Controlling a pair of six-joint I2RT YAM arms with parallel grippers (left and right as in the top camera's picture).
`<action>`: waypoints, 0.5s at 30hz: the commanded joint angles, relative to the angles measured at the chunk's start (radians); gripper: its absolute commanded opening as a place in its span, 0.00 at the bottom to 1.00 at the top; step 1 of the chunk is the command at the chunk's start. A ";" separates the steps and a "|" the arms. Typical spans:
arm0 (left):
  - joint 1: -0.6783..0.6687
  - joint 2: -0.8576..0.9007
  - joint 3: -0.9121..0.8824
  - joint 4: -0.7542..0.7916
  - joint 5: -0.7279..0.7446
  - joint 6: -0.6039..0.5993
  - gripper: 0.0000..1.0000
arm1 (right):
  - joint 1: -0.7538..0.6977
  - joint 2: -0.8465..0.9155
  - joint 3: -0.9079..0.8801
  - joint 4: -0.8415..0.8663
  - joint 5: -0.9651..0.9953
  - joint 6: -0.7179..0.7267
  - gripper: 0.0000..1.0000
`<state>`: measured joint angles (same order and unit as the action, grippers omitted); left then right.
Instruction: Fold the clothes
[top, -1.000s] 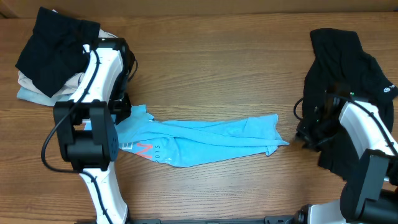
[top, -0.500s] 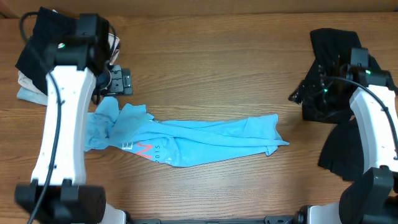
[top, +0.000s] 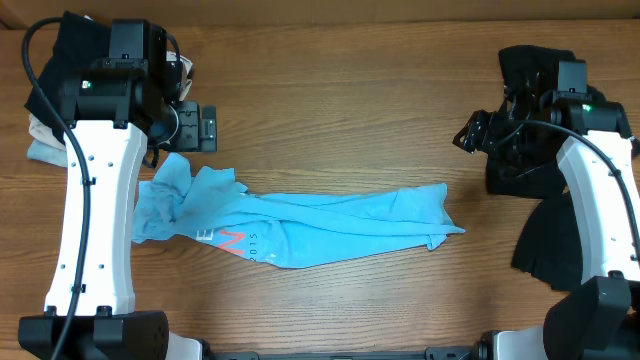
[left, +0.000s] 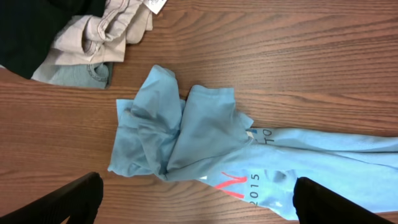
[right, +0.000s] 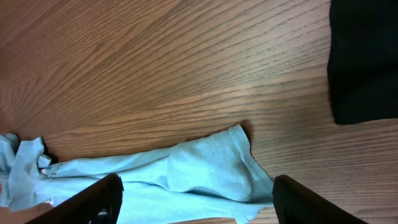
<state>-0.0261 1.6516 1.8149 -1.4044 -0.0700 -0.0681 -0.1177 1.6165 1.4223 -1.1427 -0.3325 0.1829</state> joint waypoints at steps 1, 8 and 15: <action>0.000 0.011 0.013 0.011 0.016 0.037 1.00 | 0.000 -0.024 0.026 0.008 0.009 -0.005 0.81; -0.001 0.057 0.013 0.026 0.019 0.039 1.00 | 0.000 -0.024 0.026 0.031 0.023 -0.009 0.82; -0.001 0.131 0.012 0.018 0.019 0.039 1.00 | 0.000 -0.023 0.026 0.035 0.025 -0.017 0.83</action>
<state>-0.0261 1.7454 1.8149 -1.3830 -0.0628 -0.0483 -0.1181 1.6165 1.4223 -1.1156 -0.3149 0.1806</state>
